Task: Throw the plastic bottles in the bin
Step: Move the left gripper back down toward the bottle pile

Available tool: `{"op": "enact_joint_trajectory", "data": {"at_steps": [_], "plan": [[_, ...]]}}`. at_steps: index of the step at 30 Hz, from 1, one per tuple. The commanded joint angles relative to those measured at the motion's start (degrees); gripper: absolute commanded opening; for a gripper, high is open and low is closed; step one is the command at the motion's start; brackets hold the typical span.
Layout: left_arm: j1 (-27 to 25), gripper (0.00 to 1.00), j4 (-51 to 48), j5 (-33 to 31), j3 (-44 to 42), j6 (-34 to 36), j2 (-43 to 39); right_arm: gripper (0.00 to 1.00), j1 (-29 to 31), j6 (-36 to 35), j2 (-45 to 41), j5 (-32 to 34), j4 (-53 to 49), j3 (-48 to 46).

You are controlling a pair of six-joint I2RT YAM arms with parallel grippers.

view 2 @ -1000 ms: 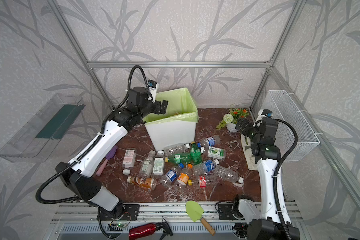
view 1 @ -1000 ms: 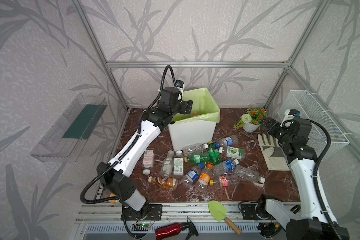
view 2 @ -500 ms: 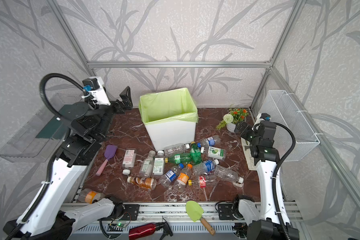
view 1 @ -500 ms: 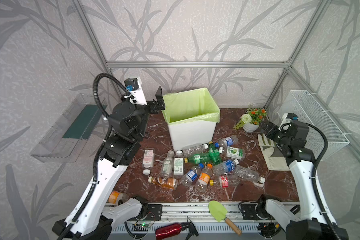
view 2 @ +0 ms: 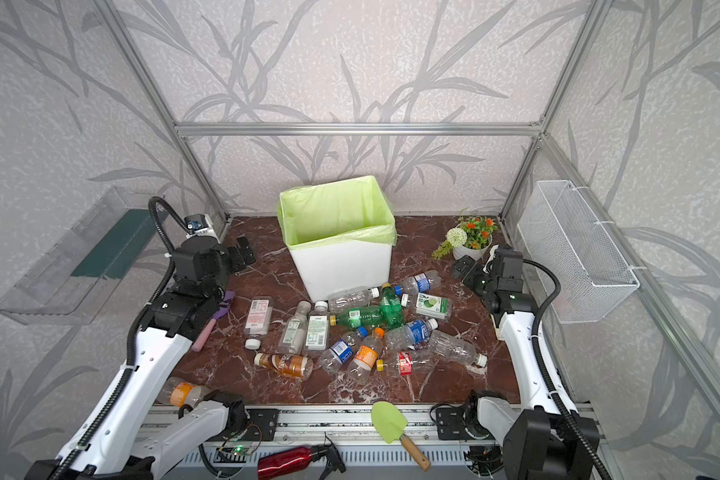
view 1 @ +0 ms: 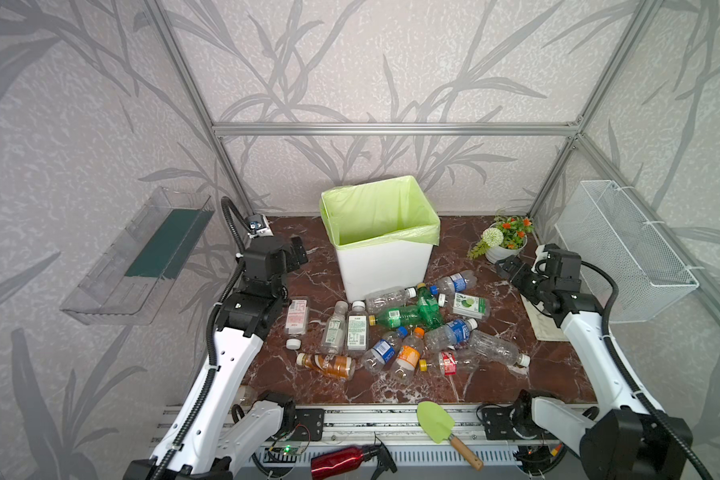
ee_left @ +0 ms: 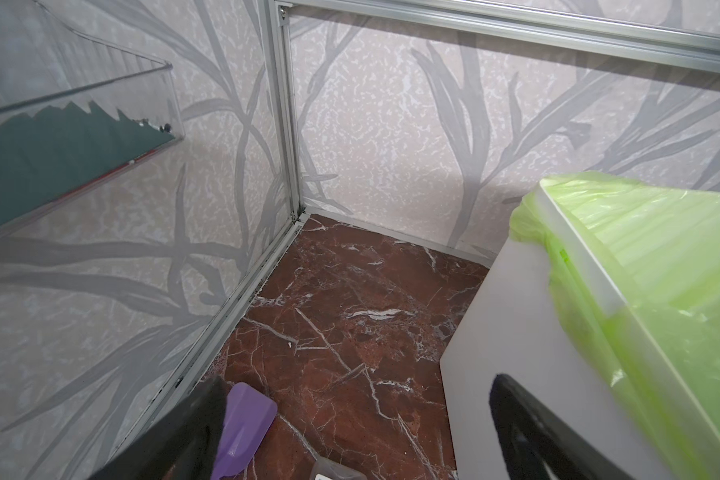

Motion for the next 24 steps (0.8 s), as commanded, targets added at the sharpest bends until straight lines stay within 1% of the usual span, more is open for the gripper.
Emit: {"op": "enact_joint_trajectory", "data": {"at_steps": [1, 4, 5, 6, 7, 9, 11, 12, 15, 17, 19, 22, 24], "plan": [[0.14, 0.99, -0.64, -0.32, -3.04, -0.33, -1.29, 0.99, 0.28, 1.83, -0.5, 1.74, -2.73, -0.46], [-0.55, 0.99, -0.78, 3.06, -3.48, 1.11, -1.7, 0.99, 0.3, -0.66, -1.32, 3.24, -7.33, 0.58], [-1.97, 0.99, -0.47, 3.97, -3.44, 1.94, -1.92, 0.99, 0.28, -1.47, -1.64, 4.28, -8.41, 0.82], [-4.47, 0.99, -0.22, 3.79, -3.12, 3.48, -1.75, 0.99, 0.07, -2.03, -1.95, 4.91, -8.71, 0.86], [-9.4, 0.99, 0.0, 1.03, -2.57, 6.47, -1.19, 0.99, -0.37, -2.29, -2.07, 4.86, -8.57, 0.71], [-20.37, 0.99, 0.93, -7.0, -0.85, 13.71, 1.25, 0.99, -1.29, -2.08, -2.05, 4.1, -7.79, 0.56], [-28.86, 0.99, 0.98, -11.54, 1.57, 18.09, 4.67, 0.99, -2.01, -1.77, -1.64, 4.04, -7.33, 0.75], [-32.29, 0.99, 1.17, -11.85, 2.77, 19.42, 6.42, 0.99, -2.32, -1.76, -1.48, 3.75, -7.11, 0.85], [-41.8, 0.99, 3.66, -8.93, 4.93, 23.76, 11.4, 0.99, -4.27, -2.52, -1.64, 3.24, -7.17, 1.46], [-46.23, 0.99, 3.51, -4.12, 7.2, 25.42, 15.32, 0.99, -6.17, -3.05, -2.24, 3.08, -7.22, 1.65], [-50.13, 0.99, 2.82, 1.86, 9.75, 27.05, 19.71, 0.99, -8.36, -3.81, -2.98, 2.57, -7.2, 1.65], [-54.86, 0.99, 2.39, 5.33, 12.13, 29.89, 26.21, 0.99, -11.31, -4.86, -4.04, 1.88, -7.58, 1.65], [-57.78, 0.97, 2.35, 7.48, 12.72, 32.33, 29.84, 0.99, -12.19, -5.49, -4.63, 1.79, -7.57, 1.68]]}}
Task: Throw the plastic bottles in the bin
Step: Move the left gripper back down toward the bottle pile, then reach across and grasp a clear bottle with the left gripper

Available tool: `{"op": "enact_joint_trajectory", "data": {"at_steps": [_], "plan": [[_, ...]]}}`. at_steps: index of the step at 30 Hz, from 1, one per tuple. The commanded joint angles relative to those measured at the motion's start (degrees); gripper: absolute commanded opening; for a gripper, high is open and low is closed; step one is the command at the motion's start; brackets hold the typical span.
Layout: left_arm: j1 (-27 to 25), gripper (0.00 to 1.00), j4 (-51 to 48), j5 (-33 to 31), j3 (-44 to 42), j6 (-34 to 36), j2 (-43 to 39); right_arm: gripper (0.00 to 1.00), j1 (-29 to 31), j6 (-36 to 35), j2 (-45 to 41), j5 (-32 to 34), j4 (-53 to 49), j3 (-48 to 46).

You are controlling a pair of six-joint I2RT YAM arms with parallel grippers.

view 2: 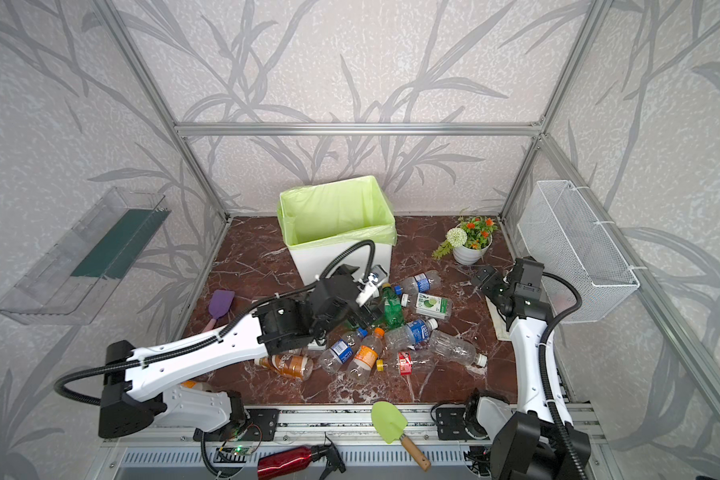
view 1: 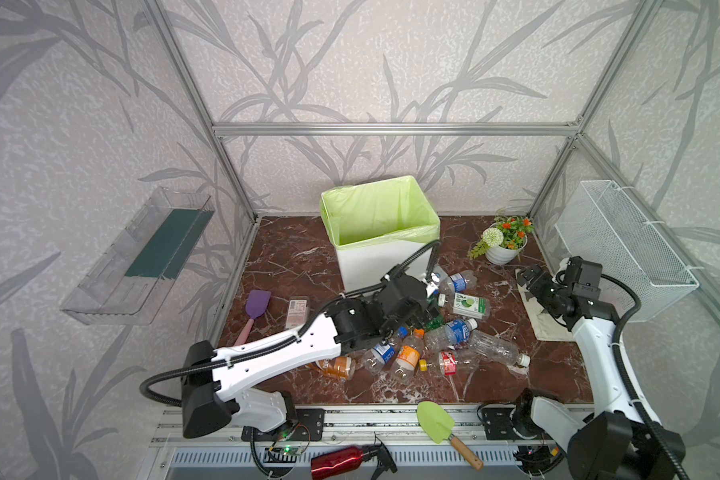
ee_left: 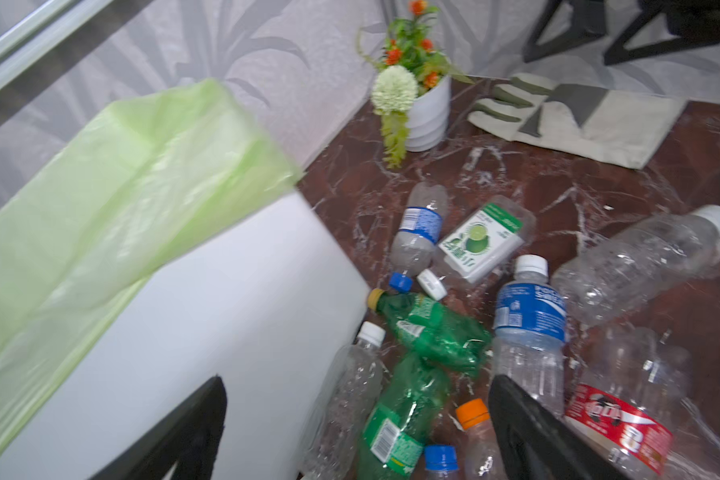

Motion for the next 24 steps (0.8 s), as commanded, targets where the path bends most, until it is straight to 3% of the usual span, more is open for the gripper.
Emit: {"op": "enact_joint_trajectory", "data": {"at_steps": [1, 7, 13, 16, 24], "plan": [[-4.01, 0.96, -0.92, 6.96, 1.16, 7.11, 5.02, 0.99, -1.57, -2.11, -1.95, -0.95, -1.02, 1.91], [-6.47, 0.87, -1.33, 21.97, 0.76, 11.53, 10.85, 0.99, -1.93, -2.22, -1.7, -1.93, 0.53, 1.79], [-9.16, 0.85, -1.7, 25.6, 2.4, 12.23, 16.8, 0.99, -1.93, -2.06, -2.2, -3.22, 2.03, 0.74], [-9.82, 0.78, -1.28, 26.01, 3.37, 11.69, 20.52, 0.99, -2.01, -2.7, -3.0, -2.82, 1.93, 0.31], [-10.7, 0.71, -0.33, 20.89, 7.17, 12.35, 28.48, 0.99, -2.37, -2.62, -4.23, -3.6, 2.24, -0.15]]}}
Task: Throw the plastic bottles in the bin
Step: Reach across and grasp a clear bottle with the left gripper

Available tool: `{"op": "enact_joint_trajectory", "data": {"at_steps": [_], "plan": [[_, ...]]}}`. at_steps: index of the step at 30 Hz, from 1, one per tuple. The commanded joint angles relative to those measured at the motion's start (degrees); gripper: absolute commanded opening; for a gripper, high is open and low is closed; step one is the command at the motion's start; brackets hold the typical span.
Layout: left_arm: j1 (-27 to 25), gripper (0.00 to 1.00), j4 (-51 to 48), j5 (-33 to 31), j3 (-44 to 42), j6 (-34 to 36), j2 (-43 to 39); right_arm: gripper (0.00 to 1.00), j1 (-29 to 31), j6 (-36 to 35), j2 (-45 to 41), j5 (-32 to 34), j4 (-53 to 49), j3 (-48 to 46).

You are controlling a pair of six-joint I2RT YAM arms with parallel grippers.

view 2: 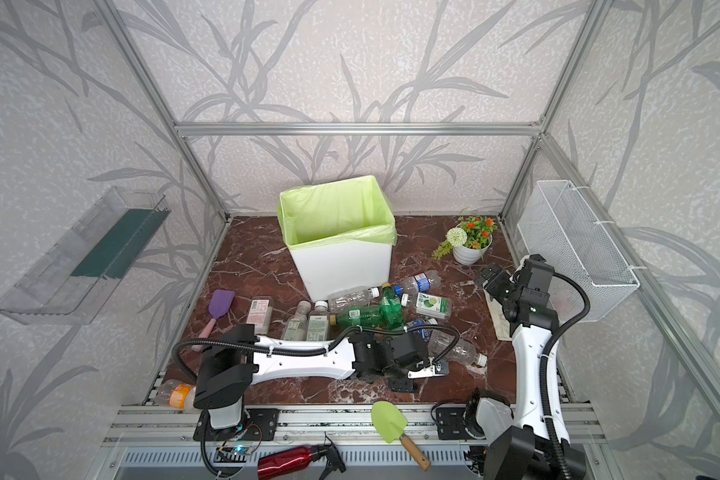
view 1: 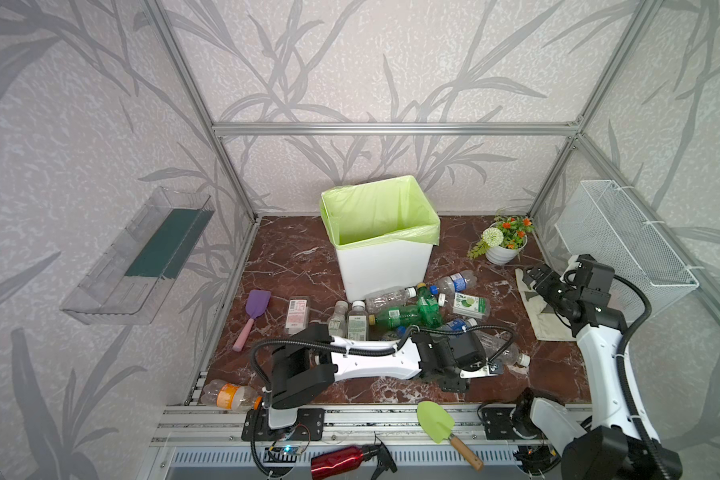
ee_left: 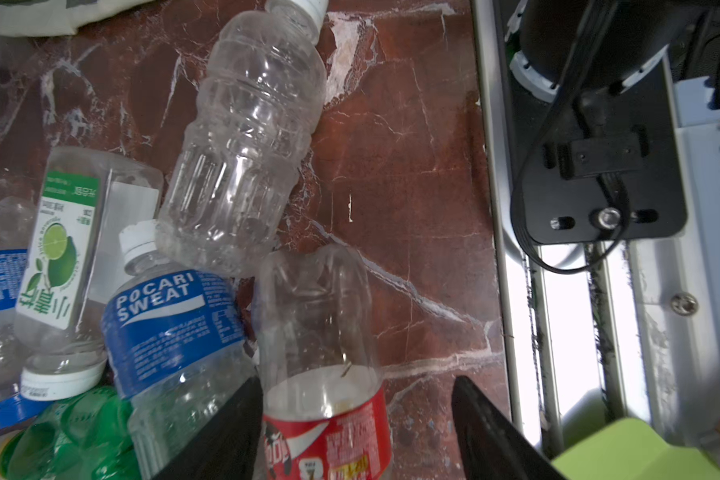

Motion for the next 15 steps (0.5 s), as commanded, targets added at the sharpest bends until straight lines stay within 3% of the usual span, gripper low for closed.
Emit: {"op": "enact_joint_trajectory", "data": {"at_steps": [1, 8, 15], "plan": [[-0.65, 0.71, -0.01, -2.38, 3.31, 1.95, 2.25, 0.99, -0.32, -0.63, -0.87, -1.27, 1.12, -0.19], [-0.88, 0.7, 0.2, -9.43, 5.08, 0.97, 6.24, 0.99, -0.79, -0.59, -1.22, -2.07, 1.39, -0.19], [-1.36, 0.71, -0.5, -9.18, 5.52, 1.48, 8.73, 0.99, -1.29, -0.49, -1.09, -2.77, 1.74, -0.43]]}}
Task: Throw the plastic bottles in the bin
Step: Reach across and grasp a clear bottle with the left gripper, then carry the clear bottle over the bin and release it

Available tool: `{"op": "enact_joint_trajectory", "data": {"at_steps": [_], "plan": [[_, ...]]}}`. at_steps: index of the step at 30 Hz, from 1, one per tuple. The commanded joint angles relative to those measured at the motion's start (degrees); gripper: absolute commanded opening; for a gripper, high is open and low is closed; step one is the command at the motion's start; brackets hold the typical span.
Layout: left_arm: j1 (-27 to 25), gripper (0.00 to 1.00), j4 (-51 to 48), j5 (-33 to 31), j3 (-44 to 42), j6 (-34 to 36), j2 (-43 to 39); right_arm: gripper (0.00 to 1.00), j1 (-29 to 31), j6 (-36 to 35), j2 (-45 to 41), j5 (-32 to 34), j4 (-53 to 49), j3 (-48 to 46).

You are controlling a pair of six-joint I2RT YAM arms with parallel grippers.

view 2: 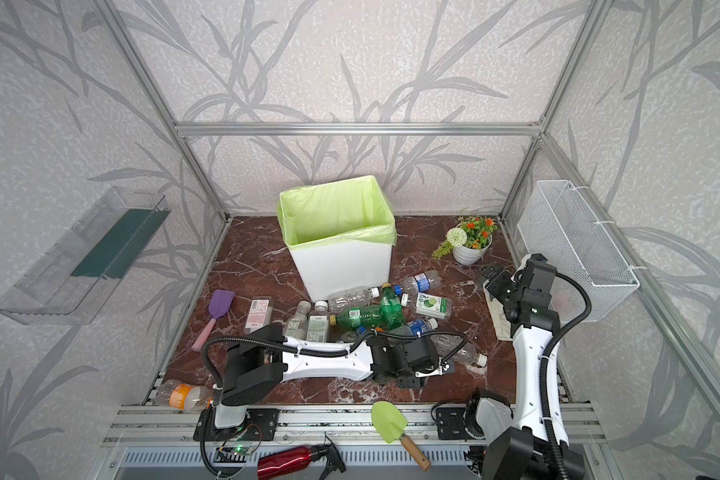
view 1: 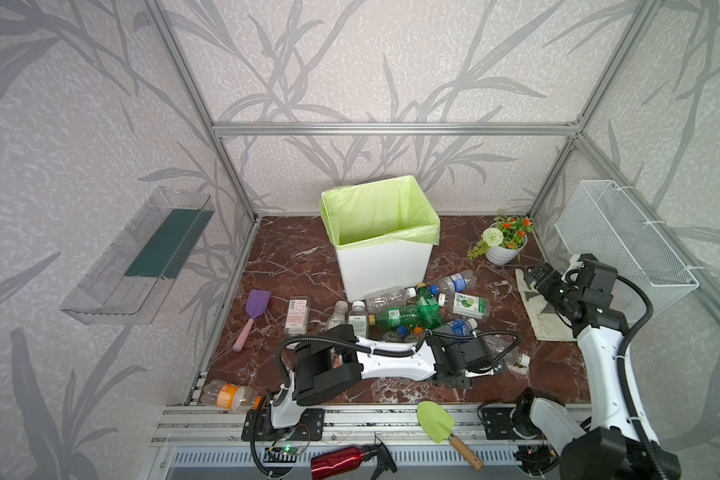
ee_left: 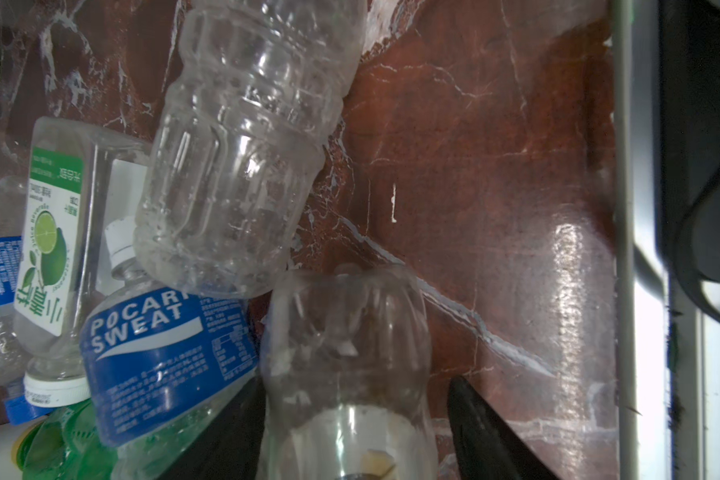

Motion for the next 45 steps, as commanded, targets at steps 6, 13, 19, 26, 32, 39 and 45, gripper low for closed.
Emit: {"op": "enact_joint_trajectory", "data": {"at_steps": [6, 13, 19, 26, 32, 39, 45], "plan": [[-0.56, 0.73, -1.63, -2.23, 2.85, 2.6, 2.78, 0.99, -0.95, -0.5, -0.97, -1.44, 1.26, -1.22], [-0.58, 0.75, -1.71, -1.59, 3.3, 3.0, 3.61, 0.99, -2.15, -0.19, -0.95, -2.59, 1.67, -1.47], [-0.49, 0.61, -1.82, -1.58, 3.76, 3.35, 4.34, 0.99, -2.77, 0.43, -1.04, -3.14, 2.31, -1.75], [-0.49, 0.47, -2.61, -3.57, 5.56, 1.89, 0.44, 0.99, -3.0, 0.47, -1.05, -3.02, 2.8, -2.1], [-0.19, 0.47, -0.49, -5.67, 5.77, 1.01, -7.46, 0.99, -3.54, 0.22, -1.36, -2.99, 3.17, -2.09], [6.36, 0.47, 4.85, -10.92, 8.2, 2.44, -19.52, 0.99, -3.51, 0.99, -1.08, -6.58, 7.13, -3.76], [12.97, 0.47, 13.36, -12.12, 16.99, 10.56, -33.14, 1.0, -2.97, 0.23, -0.72, -8.69, 8.37, -3.05]]}}
